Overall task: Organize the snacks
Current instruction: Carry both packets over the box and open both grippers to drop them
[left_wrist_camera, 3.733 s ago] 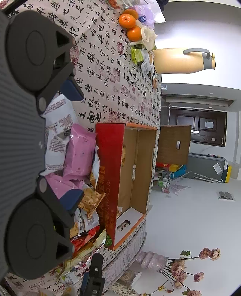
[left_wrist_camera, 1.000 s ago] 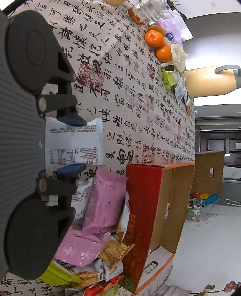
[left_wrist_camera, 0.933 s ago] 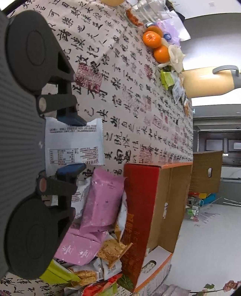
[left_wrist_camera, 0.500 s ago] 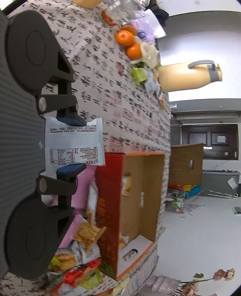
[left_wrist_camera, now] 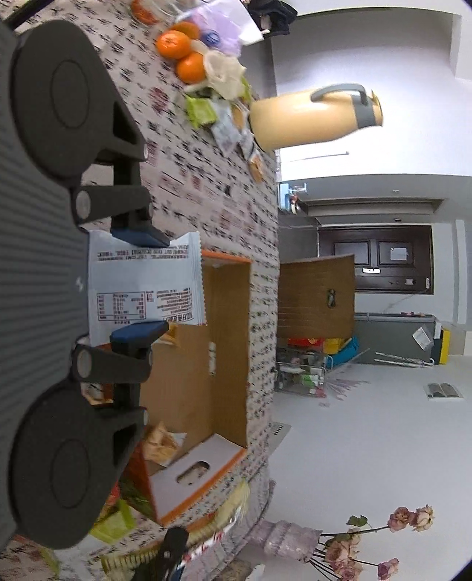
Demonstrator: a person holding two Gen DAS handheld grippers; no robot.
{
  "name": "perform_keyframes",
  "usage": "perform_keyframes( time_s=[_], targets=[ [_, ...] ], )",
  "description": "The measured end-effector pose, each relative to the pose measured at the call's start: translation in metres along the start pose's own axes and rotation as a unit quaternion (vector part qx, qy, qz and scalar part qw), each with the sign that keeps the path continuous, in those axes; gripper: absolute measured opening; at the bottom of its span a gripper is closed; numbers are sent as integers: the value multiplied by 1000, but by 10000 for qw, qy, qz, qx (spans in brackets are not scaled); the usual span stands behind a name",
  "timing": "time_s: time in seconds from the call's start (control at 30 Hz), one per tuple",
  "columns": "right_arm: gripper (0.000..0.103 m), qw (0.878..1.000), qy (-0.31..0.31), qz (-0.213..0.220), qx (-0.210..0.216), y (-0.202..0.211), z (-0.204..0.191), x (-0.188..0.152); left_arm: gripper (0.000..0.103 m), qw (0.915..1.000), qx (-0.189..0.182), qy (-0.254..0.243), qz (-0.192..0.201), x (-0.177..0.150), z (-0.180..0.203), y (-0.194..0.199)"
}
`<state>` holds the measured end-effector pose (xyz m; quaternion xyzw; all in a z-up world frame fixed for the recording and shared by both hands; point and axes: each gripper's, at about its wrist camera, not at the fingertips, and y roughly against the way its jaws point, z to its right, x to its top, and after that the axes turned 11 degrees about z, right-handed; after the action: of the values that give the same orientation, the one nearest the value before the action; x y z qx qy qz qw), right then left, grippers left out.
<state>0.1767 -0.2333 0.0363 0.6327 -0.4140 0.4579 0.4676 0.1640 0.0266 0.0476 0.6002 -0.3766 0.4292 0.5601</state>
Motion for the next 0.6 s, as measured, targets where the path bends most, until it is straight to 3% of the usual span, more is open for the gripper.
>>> perform_keyframes(
  time_s=[0.37,0.6],
  targets=[
    [36,9991,236,-218,263,-76,-14,18,43,10000,-27,-65,-39,22,28,-55],
    [36,9975,273,-576,294,-111,-20,4,43,9998,-8,51,-169,18,27,-90]
  ],
)
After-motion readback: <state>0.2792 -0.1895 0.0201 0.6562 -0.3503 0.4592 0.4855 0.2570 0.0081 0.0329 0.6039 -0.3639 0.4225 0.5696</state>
